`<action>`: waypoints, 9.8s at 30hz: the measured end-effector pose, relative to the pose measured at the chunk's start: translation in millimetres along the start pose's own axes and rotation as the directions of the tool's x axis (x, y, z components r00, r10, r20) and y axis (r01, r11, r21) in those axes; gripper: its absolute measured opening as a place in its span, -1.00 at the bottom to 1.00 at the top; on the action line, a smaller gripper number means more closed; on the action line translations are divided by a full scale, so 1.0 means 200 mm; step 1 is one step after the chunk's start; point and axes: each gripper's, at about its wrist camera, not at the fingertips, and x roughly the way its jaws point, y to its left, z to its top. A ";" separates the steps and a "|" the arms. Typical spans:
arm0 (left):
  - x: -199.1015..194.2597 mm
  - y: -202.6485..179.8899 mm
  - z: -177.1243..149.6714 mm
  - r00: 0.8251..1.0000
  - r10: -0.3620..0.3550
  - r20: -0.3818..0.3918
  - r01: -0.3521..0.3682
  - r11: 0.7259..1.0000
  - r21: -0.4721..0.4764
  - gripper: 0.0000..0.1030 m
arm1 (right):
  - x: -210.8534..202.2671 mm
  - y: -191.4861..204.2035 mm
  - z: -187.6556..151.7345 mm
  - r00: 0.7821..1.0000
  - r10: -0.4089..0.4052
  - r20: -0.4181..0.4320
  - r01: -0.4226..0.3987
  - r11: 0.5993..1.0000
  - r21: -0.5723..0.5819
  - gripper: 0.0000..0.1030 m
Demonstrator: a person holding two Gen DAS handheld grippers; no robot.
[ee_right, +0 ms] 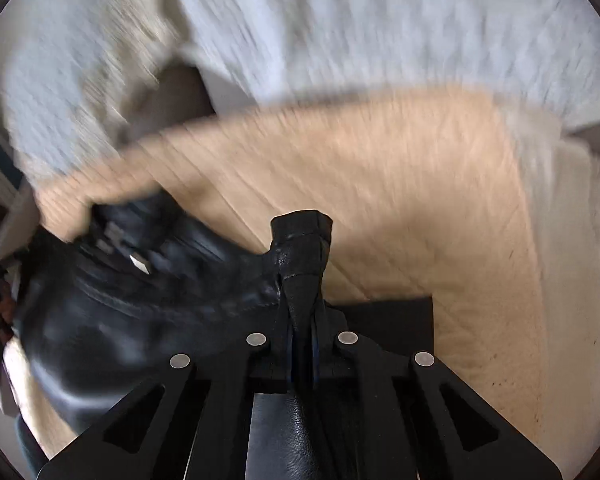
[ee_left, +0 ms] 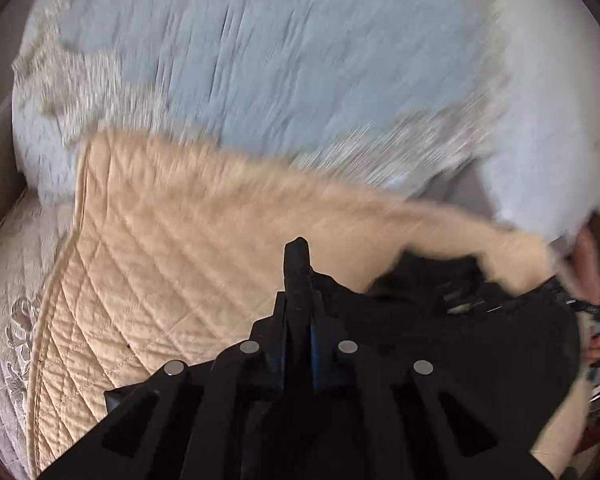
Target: Fold large clothes
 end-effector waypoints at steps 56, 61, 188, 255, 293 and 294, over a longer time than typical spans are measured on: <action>-0.55 0.15 -0.81 0.995 0.092 -0.049 -0.102 0.961 -0.259 0.30 | -0.46 0.00 -0.78 0.996 -0.022 0.081 -0.019 0.878 0.478 0.21; -0.48 0.24 -0.88 0.993 0.097 -0.070 -0.116 0.925 -0.363 0.33 | -0.39 -0.08 -0.85 0.996 0.007 0.088 -0.055 0.830 0.555 0.21; -0.49 0.07 -0.81 0.969 0.215 -0.118 -0.222 0.974 -0.048 -0.33 | -0.47 0.05 -0.85 0.970 -0.240 -0.039 0.242 0.935 0.258 -0.66; -0.65 0.20 -0.96 0.984 0.095 -0.151 -0.121 0.978 -0.173 -0.57 | -0.46 0.99 -1.00 0.998 0.030 -0.060 -0.026 0.998 0.066 -0.11; -0.65 -0.73 -0.88 0.933 -0.314 -0.173 0.322 0.947 0.018 -0.09 | -0.45 0.81 -1.02 0.941 0.338 0.028 -0.327 0.881 0.342 0.04; -0.63 -0.66 -0.88 0.945 -0.276 -0.177 0.282 0.959 0.005 -0.09 | -0.40 0.83 -1.00 0.937 0.350 0.017 -0.335 0.881 0.333 0.04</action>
